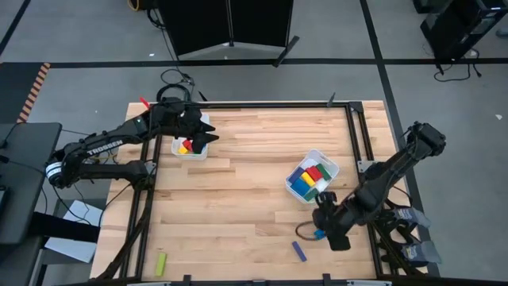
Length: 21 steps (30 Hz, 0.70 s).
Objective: Sort blocks by size
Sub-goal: Put the blue square block into the left white bin
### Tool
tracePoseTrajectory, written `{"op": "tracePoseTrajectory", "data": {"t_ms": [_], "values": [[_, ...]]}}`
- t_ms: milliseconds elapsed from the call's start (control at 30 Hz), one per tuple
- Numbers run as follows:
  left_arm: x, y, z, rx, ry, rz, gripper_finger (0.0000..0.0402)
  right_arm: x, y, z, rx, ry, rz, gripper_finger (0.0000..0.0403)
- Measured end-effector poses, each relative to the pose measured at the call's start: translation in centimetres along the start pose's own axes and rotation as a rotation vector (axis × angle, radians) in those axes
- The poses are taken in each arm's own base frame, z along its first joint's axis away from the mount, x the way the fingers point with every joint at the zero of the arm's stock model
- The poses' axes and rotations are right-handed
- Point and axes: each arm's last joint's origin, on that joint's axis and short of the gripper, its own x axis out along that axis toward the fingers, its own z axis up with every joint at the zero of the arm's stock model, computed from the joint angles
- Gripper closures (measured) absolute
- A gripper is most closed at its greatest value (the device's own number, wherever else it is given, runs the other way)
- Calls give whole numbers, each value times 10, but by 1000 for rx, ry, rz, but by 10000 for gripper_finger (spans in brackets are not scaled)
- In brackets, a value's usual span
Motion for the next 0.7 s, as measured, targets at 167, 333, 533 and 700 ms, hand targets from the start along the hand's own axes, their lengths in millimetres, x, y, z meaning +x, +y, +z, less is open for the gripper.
{"op": "tracePoseTrajectory", "data": {"t_ms": [167, 333, 533, 700], "values": [[0, -2, 0, -1, 13, -52, 157, 22, 16, -7, -60, 70, -24, 133], [-1, -4, 1, -21, 6, -102, 157, 48, 26, -7, -77, 104, -25, 133], [-25, -16, 3, -56, -27, -258, 157, 70, 27, -9, -54, 163, -70, 140], [-52, -26, -13, -121, 32, -255, 164, 75, 26, -8, -24, 149, -101, 146]]}}
